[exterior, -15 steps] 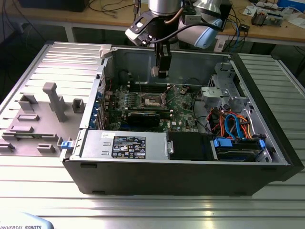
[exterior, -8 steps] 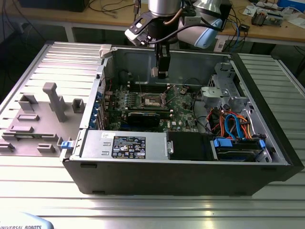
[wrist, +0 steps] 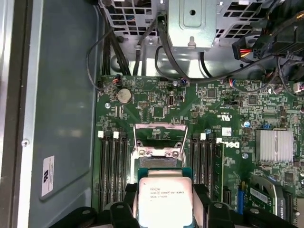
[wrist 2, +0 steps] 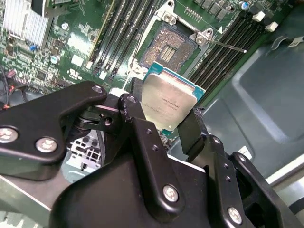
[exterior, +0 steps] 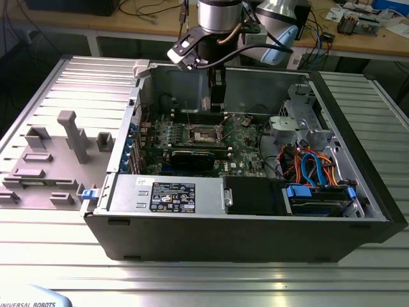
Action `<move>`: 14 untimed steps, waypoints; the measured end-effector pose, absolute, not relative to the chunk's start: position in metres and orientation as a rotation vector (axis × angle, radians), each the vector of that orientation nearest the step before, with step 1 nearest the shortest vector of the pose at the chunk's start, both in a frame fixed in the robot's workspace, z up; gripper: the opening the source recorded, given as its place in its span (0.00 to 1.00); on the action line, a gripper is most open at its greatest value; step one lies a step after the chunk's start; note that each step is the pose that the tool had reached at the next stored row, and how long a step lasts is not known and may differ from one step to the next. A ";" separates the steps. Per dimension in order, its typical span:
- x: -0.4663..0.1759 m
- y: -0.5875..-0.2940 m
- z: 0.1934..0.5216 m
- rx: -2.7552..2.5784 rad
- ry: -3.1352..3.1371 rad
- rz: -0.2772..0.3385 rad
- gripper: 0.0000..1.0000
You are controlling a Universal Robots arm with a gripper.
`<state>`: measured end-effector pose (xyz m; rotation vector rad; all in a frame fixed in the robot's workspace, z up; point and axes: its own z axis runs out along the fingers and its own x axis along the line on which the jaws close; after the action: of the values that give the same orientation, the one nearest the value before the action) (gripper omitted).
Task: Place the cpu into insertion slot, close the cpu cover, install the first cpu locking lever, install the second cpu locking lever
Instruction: 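Place the cpu into insertion slot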
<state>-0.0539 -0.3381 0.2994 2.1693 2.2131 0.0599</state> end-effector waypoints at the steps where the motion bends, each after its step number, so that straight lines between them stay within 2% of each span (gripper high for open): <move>1: -0.054 -0.338 0.298 2.174 2.208 0.060 0.54; 14: -0.054 -0.338 0.288 2.198 2.184 0.059 0.54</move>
<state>-0.0540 -0.3382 0.2880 2.1976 2.1839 0.0588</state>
